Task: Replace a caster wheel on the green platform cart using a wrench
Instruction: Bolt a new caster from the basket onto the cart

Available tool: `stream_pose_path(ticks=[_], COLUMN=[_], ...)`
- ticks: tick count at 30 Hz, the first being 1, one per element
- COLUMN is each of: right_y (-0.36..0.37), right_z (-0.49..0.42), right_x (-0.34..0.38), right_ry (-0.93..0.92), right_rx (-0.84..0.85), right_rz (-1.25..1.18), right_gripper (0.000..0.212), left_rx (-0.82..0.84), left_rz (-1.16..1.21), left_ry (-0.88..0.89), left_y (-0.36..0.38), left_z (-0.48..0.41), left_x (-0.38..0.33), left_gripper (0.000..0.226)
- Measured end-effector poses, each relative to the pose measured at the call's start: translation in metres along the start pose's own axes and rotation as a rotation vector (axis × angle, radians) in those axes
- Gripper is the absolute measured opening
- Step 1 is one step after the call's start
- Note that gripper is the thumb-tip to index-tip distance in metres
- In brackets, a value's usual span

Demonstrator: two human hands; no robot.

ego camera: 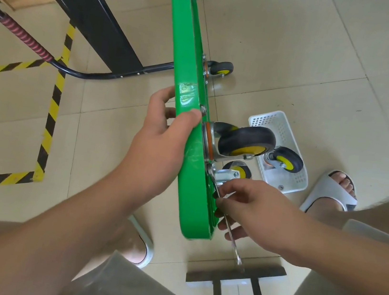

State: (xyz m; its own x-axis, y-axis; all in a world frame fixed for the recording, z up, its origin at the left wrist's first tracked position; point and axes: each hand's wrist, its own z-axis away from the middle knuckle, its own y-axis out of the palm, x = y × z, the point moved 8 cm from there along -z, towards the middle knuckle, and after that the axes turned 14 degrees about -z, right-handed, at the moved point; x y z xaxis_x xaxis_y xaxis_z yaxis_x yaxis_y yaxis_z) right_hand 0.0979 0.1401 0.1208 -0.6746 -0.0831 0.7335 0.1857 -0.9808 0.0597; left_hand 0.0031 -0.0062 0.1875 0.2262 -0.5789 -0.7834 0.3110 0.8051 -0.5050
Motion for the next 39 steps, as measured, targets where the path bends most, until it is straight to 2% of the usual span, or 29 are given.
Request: stream_pose_path(ticks=[10, 14, 18, 22, 25, 29, 32, 39], right_y=[0.012, 0.013, 0.009, -0.006, -0.017, -0.026, -0.028, -0.026], right_z=[0.01, 0.013, 0.021, 0.02, 0.007, -0.011, -0.019, -0.03], right_x=[0.028, 0.024, 0.011, -0.006, -0.008, 0.003, 0.008, 0.008], right_ry=[0.175, 0.214, 0.257, 0.25, 0.115, -0.093, -0.19, -0.257], right_rx=[0.112, 0.145, 0.162, 0.074, -0.001, -0.064, -0.086, -0.074], right_rz=[-0.391, -0.404, -0.255, 0.007, 0.283, 0.597, 0.653, 0.665], right_gripper=[0.021, 0.023, 0.019, 0.009, 0.004, 0.01, 0.016, 0.02], left_rx=[-0.019, -0.02, -0.014, 0.003, 0.003, 0.002, -0.002, -0.009], left_rz=[0.018, 0.044, 0.041, 0.043, 0.041, 0.035, 0.028, 0.028], left_ry=[-0.005, -0.011, -0.002, -0.007, -0.006, -0.008, -0.011, -0.018], left_y=[-0.001, 0.001, 0.001, 0.001, 0.001, 0.001, 0.001, 0.0], left_z=[0.001, 0.0, 0.0, 0.0, 0.0, 0.0, -0.001, -0.001], left_x=[-0.001, 0.001, 0.001, 0.001, 0.002, 0.002, 0.003, 0.004], left_gripper=[0.041, 0.038, 0.039, 0.037, 0.039, 0.042, 0.044, 0.047])
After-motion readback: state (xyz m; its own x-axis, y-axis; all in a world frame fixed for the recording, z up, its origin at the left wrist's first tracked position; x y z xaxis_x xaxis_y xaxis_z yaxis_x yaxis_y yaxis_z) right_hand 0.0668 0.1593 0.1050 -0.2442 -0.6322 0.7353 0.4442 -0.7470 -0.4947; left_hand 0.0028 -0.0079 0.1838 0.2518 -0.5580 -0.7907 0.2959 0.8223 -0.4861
